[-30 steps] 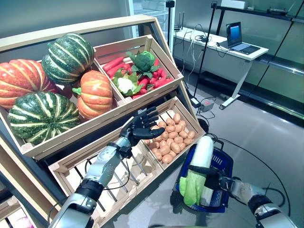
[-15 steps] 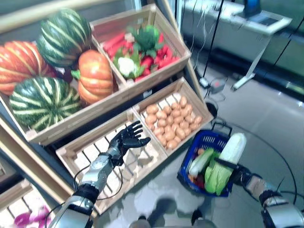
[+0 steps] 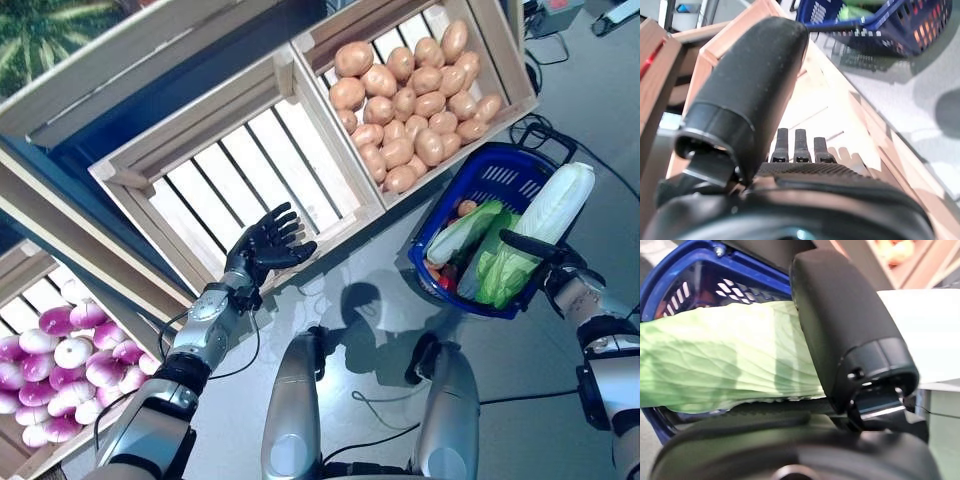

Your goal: Put vegetables into the basket

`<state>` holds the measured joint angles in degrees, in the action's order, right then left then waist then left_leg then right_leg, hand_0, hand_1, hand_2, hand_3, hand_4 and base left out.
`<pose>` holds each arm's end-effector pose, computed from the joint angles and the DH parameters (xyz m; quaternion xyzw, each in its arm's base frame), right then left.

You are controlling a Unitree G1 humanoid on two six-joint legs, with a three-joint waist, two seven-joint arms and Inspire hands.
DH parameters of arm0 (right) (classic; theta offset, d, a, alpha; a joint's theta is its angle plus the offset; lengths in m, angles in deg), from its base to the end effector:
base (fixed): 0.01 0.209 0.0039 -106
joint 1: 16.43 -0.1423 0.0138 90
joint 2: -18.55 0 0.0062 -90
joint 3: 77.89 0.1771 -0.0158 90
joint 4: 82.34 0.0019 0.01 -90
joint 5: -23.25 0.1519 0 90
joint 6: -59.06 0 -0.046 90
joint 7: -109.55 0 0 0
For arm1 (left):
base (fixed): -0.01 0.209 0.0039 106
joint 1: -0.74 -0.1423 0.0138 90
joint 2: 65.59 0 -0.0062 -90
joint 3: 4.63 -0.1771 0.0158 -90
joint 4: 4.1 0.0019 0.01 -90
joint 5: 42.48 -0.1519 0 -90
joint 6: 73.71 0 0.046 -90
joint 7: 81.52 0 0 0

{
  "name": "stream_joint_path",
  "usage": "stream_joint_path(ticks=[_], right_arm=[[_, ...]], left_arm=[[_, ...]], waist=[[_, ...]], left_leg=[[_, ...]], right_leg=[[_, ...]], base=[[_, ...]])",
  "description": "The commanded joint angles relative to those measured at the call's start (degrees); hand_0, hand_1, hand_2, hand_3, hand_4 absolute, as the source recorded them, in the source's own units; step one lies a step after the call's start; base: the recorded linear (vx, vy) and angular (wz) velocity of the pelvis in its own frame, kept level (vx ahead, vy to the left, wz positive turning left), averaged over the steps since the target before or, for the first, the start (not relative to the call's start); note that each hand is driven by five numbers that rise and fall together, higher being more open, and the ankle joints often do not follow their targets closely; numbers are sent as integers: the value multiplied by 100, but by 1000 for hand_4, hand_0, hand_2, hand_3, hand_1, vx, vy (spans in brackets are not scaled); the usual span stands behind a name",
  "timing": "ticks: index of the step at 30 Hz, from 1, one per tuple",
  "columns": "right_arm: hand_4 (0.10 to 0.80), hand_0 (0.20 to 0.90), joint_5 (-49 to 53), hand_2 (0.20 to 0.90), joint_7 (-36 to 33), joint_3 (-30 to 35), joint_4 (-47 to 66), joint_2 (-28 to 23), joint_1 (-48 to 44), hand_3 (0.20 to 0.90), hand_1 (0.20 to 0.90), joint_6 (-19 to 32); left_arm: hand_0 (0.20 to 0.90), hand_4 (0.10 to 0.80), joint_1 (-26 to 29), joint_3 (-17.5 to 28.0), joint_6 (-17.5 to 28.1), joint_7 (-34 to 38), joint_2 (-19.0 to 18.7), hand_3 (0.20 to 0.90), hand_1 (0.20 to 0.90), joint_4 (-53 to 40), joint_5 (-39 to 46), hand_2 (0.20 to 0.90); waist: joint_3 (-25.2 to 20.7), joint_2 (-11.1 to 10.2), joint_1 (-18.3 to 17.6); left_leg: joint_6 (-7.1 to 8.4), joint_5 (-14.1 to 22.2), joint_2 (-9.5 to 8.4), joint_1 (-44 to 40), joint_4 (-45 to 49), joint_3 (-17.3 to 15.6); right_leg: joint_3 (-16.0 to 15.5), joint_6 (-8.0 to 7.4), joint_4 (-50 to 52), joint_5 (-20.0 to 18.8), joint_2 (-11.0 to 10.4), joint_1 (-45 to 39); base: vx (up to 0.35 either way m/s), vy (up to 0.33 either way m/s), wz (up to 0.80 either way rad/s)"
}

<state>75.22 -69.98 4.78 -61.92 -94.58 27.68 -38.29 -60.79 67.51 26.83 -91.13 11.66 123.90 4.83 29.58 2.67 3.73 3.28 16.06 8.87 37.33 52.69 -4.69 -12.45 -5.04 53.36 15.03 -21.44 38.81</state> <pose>0.3072 -0.3240 0.0990 0.1579 0.1614 -0.2181 0.9494 0.2980 0.2207 0.0636 -0.0962 0.0210 -0.0816 0.9918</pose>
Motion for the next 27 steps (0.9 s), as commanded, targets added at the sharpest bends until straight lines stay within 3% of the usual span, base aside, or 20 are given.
stream_joint_path(ticks=[1,7,8,20,27], right_arm=[[400,300,-139,300,-293,36,-69,-525,-540,300,300,580],[400,300,-200,300,-273,-76,-132,-594,-779,300,300,649],[800,900,-237,900,-286,-119,-133,-608,-847,900,900,653],[800,900,-293,900,-456,-67,-42,-679,-746,900,900,675],[800,900,-299,900,-415,6,-37,-724,-556,900,900,605]], left_arm=[[900,800,55,28,810,-130,-263,900,900,-772,405,900],[900,800,-26,-99,791,-157,-226,900,900,-944,604,900],[900,800,-44,-116,771,-159,-219,900,900,-952,615,900],[900,800,-277,-90,682,-259,-277,900,900,-973,791,900],[900,800,-438,-77,669,-401,-292,900,900,-983,828,900]], waist=[[-221,84,36],[-147,185,8],[-140,201,9],[-345,161,-3],[-487,100,3]], left_leg=[[118,735,144,-141,422,58],[118,1043,155,419,1208,183],[112,1087,149,521,1335,202],[126,1265,208,613,1664,272],[113,1103,290,185,1179,172]], right_leg=[[345,141,459,390,-64,-220],[527,205,1132,699,-51,367],[558,211,1246,740,-44,476],[660,214,1620,930,28,633],[633,164,1196,780,89,229]], base=[[-34,-8,3],[-41,-4,7],[-37,-9,4],[27,5,0],[48,25,-2]])
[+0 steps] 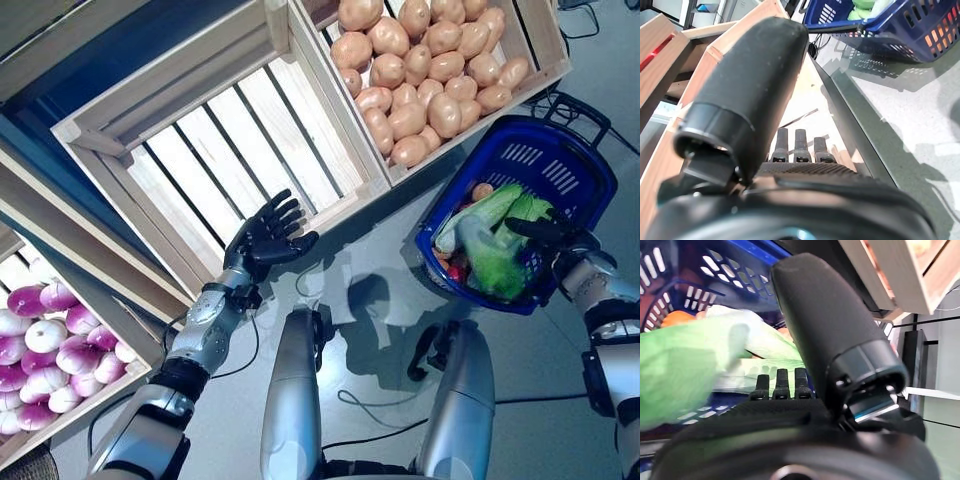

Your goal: Put vegetables into the basket

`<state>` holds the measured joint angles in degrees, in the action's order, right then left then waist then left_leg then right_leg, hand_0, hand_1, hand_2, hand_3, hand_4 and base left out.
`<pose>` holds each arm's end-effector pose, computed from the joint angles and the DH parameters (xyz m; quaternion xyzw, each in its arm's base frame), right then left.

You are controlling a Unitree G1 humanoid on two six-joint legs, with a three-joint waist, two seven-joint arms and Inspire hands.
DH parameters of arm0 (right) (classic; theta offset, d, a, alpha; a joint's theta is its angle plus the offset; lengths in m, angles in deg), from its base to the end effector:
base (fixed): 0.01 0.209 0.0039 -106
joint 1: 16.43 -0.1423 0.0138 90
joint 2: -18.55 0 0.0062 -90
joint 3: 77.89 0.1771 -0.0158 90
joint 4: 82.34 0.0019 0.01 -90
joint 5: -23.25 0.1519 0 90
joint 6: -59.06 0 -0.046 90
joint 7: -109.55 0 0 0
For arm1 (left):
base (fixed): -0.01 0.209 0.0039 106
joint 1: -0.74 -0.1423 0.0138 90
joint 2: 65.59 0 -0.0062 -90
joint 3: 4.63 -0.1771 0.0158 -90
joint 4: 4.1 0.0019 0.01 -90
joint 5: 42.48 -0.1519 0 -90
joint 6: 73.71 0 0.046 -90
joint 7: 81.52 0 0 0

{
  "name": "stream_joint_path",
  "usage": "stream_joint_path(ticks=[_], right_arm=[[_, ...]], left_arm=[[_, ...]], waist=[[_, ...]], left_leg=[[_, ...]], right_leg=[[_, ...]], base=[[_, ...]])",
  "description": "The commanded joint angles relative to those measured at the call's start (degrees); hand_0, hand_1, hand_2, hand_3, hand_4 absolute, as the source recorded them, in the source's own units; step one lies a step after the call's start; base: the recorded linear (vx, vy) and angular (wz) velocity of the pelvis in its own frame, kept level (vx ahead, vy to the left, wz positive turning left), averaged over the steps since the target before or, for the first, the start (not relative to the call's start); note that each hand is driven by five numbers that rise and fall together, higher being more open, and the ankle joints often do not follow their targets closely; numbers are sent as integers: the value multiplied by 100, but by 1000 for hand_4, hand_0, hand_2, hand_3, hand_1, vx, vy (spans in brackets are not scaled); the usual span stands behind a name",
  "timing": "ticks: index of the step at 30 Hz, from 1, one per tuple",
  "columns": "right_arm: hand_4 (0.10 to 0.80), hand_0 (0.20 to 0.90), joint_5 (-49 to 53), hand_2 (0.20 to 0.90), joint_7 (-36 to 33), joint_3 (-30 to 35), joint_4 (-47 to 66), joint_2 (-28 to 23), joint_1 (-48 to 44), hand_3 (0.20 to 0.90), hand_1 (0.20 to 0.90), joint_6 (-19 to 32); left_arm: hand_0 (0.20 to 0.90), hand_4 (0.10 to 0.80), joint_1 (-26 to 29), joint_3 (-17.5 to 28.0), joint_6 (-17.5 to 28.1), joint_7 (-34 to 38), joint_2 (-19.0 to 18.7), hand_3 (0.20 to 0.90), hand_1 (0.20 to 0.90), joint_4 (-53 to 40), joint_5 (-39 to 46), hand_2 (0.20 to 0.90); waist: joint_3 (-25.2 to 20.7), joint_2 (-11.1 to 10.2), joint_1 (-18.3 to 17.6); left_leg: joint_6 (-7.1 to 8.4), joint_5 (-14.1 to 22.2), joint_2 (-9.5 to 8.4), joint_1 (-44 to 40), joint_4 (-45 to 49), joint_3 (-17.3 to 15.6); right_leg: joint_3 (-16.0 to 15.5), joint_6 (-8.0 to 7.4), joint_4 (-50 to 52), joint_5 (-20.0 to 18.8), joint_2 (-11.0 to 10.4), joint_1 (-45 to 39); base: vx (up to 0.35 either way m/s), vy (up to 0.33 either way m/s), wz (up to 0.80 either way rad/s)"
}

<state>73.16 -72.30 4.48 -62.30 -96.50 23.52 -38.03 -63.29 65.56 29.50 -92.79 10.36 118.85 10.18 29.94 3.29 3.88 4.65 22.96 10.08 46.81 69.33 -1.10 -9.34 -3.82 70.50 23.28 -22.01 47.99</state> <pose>0.3163 -0.3284 0.1257 0.1336 0.1306 -0.2367 0.9535 0.2911 0.2164 0.0657 -0.1293 -0.0098 -0.1110 0.9853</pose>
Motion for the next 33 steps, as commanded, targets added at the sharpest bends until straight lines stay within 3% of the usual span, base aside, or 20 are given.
stream_joint_path(ticks=[1,5,6,14,20,25,29,33], right_arm=[[800,900,-92,900,-184,43,-5,-536,-121,900,900,561],[800,900,-89,900,-123,106,15,-481,1,900,900,551],[800,900,-81,900,-113,128,40,-418,73,900,900,571],[800,900,-238,900,105,223,183,-9,628,900,900,622],[800,900,-203,900,207,451,367,678,1283,900,900,722],[800,900,-379,900,187,524,771,1205,2178,900,900,878],[800,900,-50,900,463,614,1210,1675,2919,900,900,1033],[800,900,209,900,851,617,1593,2154,3576,900,900,1329]], left_arm=[[900,800,-193,128,407,-223,-161,900,900,-460,290,900],[900,800,-220,163,367,-198,-171,900,900,-436,271,900],[900,800,-241,176,353,-213,-170,900,900,-443,244,900],[900,800,-322,262,239,-211,-65,900,900,-322,-24,900],[900,800,-503,470,-42,94,186,900,900,69,-783,900],[900,800,-1021,634,-33,249,493,900,900,401,-1516,900],[900,800,-1455,621,93,415,681,900,900,750,-2278,900],[900,800,-1745,769,246,582,892,900,900,1305,-2724,900]], waist=[[-558,16,-8],[-655,-54,16],[-701,-91,27],[-1063,-290,100],[-1696,-441,73],[-2227,-410,25],[-2473,-367,-5],[-2605,-352,-122]], left_leg=[[-26,368,178,-874,-621,-213],[-41,204,205,-1243,-1102,-308],[-78,-67,193,-1363,-1435,-370],[-97,-859,130,-2466,-3159,-585],[-57,-1711,-52,-3763,-5092,-824],[-17,-2285,-214,-4646,-6576,-896],[0,-2497,-268,-5074,-7313,-942],[18,-2460,-272,-5202,-7433,-964]], right_leg=[[305,29,-637,-88,155,-794],[210,-8,-1043,-253,146,-1147],[133,30,-1319,-502,136,-1259],[-251,-61,-2928,-1184,217,-2466],[-580,-198,-5140,-1881,675,-3918],[-637,-321,-6614,-2391,967,-4869],[-673,-417,-7227,-2645,1035,-5261],[-665,-440,-7476,-2731,1078,-5421]], base=[[69,37,-4],[43,30,-5],[-21,33,-3],[49,5,-6],[182,-43,-5],[221,10,-4],[91,17,-2],[39,14,-3]])
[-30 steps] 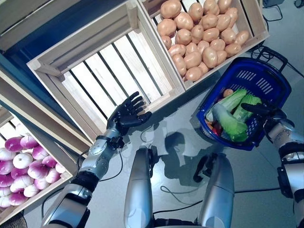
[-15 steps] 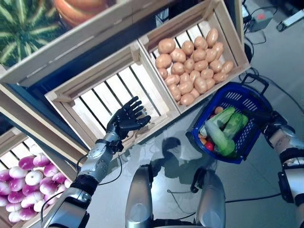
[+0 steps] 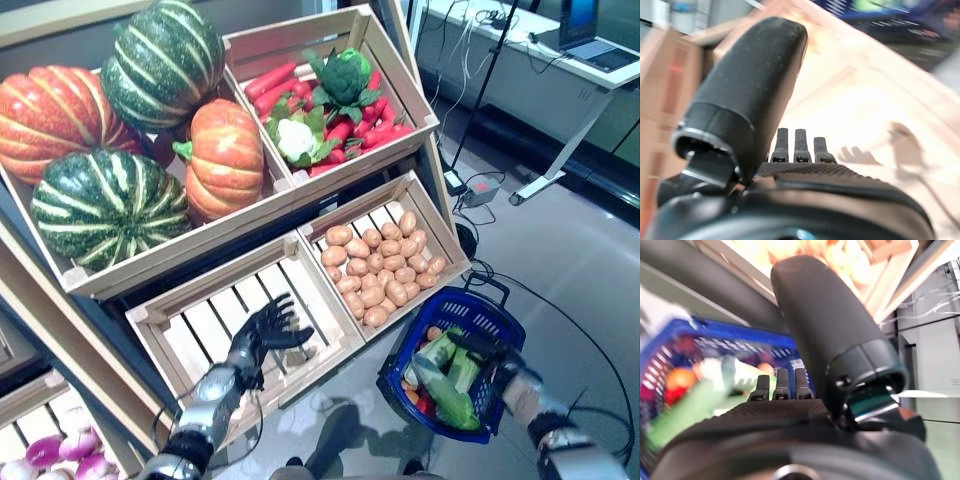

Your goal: Put vegetables into the basket

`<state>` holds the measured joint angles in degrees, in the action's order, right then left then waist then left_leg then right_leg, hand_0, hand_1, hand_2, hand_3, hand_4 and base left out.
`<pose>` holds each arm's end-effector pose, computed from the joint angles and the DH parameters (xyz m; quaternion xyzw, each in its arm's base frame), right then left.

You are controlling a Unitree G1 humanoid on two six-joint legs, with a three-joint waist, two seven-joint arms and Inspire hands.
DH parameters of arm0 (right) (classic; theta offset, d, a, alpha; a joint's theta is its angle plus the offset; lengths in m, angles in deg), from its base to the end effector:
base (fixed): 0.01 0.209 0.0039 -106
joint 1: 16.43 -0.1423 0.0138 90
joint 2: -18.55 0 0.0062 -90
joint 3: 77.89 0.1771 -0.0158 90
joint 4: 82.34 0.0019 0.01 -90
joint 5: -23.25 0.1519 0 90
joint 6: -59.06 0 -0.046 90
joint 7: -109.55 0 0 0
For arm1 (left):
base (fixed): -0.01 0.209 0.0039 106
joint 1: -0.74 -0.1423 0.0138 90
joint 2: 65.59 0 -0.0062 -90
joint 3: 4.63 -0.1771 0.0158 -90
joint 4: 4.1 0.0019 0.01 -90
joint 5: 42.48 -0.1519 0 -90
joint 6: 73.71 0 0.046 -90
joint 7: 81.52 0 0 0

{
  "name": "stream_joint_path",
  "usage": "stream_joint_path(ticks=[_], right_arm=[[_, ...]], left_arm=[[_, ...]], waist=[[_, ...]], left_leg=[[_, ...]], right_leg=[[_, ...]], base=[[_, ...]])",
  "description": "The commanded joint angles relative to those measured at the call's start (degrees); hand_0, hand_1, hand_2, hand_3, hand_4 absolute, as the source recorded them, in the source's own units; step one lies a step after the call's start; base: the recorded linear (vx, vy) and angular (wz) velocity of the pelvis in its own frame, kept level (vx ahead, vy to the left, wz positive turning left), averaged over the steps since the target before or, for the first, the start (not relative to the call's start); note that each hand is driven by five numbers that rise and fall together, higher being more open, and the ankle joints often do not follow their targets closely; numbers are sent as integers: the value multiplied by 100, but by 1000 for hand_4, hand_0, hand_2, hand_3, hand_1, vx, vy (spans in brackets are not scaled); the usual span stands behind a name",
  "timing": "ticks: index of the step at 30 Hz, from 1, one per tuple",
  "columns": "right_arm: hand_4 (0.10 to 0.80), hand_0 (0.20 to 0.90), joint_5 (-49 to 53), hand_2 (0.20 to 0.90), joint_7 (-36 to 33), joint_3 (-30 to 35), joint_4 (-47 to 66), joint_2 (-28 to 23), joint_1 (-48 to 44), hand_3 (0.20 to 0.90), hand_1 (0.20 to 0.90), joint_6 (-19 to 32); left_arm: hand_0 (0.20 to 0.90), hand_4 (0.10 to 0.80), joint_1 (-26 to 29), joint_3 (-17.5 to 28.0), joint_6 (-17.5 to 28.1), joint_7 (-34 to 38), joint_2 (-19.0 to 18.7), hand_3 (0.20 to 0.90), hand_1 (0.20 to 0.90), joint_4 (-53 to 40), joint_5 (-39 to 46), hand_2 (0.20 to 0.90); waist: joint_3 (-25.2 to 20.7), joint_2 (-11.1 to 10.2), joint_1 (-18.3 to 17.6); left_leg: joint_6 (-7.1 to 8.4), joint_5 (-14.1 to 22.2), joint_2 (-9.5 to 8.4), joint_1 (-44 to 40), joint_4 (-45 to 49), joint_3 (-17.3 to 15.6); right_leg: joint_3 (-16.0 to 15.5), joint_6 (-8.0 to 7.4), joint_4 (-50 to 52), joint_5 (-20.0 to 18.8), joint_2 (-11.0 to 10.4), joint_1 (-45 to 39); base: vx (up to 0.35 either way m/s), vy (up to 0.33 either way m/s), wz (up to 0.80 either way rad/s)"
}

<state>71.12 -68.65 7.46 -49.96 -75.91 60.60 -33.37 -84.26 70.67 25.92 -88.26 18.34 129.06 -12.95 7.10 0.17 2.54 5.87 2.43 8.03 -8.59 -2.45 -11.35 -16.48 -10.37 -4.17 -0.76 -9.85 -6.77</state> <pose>0.1945 -0.2512 -0.0610 0.2098 0.3445 -0.1739 0.8983 0.1858 0.2285 -0.0530 -0.0226 0.2604 -0.0161 0.9651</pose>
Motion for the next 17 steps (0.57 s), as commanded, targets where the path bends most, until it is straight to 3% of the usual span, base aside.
stream_joint_path(ticks=[1,4,7,11,17], right_arm=[[800,900,462,900,520,288,454,239,21,900,900,950],[800,900,841,900,468,91,907,750,559,900,900,1241],[800,900,829,900,514,1,980,983,890,900,900,1466],[800,900,969,900,749,-116,761,1484,1413,900,900,1879],[800,900,1488,900,1363,-213,267,1663,1510,900,900,1804]], left_arm=[[900,800,277,305,675,166,163,900,900,489,-593,900],[900,800,5,320,773,396,313,900,900,919,-1184,900],[900,800,-144,302,820,435,446,900,900,1250,-1229,900],[900,800,-407,253,1227,728,772,900,900,1904,-1481,900],[900,800,-514,260,1938,1327,923,900,900,2280,-1629,900]], waist=[[-349,-43,-24],[-398,-76,-160],[-414,-84,-258],[-381,-66,-412],[-294,9,-463]], left_leg=[[-108,-397,-66,310,-255,46],[-123,-366,-76,233,-255,-30],[-135,-336,-84,196,-255,-72],[-165,-322,-102,157,-255,-91],[-159,-323,-112,108,-255,-73]], right_leg=[[73,221,-37,-329,-127,30],[159,226,-80,-335,-93,-2],[200,227,-83,-317,-75,-21],[295,238,-83,-295,-51,-67],[332,282,-83,-242,-35,-129]], base=[[50,16,1],[44,4,-3],[24,3,-9],[23,11,-14],[1,12,-3]])
